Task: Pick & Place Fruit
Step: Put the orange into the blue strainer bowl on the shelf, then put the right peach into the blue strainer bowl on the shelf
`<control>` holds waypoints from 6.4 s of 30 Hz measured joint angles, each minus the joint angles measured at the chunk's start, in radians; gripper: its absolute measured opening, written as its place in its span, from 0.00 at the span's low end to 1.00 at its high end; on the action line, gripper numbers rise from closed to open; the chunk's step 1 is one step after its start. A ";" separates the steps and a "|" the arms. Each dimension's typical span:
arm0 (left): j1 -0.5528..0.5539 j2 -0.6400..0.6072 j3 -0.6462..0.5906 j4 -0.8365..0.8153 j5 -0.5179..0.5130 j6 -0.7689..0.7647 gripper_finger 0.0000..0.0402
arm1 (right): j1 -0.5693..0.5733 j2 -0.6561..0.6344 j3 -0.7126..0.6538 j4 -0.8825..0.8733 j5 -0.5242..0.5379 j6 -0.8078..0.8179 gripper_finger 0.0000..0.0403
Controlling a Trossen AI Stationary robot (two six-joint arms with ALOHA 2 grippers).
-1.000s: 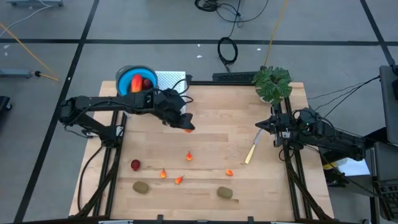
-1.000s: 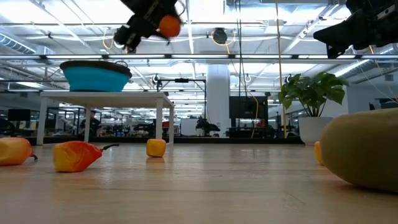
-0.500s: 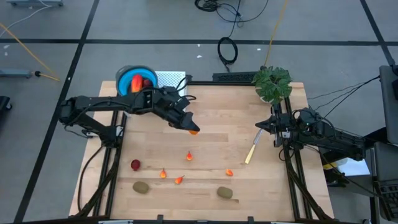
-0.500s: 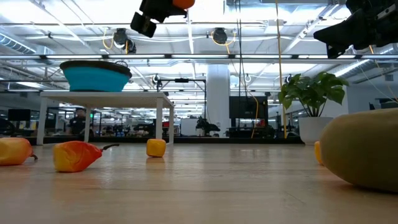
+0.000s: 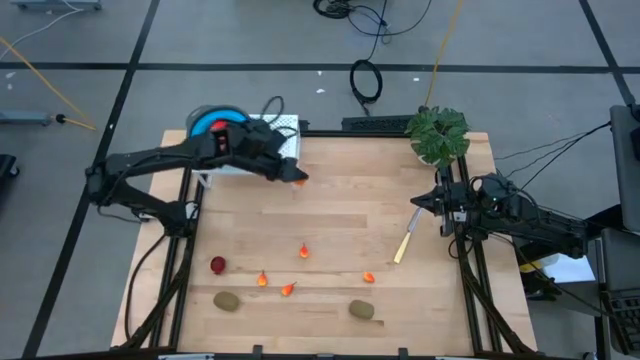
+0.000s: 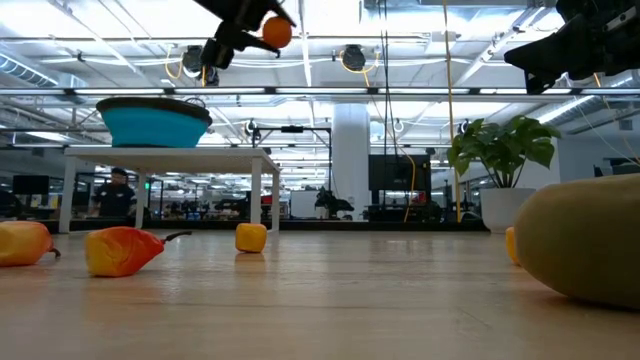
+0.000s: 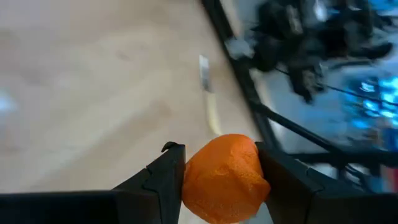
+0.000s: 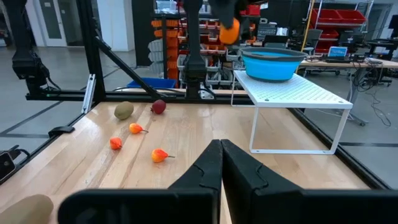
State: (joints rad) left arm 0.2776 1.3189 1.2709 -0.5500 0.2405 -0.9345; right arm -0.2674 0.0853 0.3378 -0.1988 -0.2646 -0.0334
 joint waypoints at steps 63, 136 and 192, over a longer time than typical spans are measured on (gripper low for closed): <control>0.612 -0.055 -0.002 -0.783 -0.674 0.304 0.45 | 0.000 0.000 0.000 0.006 0.006 0.000 0.00; -0.490 -0.149 0.102 -0.541 -0.764 -0.138 0.17 | 0.000 0.000 0.000 0.007 0.000 0.254 0.00; -0.620 -0.555 -0.573 0.279 -0.738 0.487 0.03 | 0.350 0.527 0.102 0.343 0.057 0.230 0.00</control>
State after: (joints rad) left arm -0.3428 0.7636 0.6976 -0.2714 -0.4976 -0.4477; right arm 0.0824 0.6127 0.4402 0.1443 -0.2079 0.1962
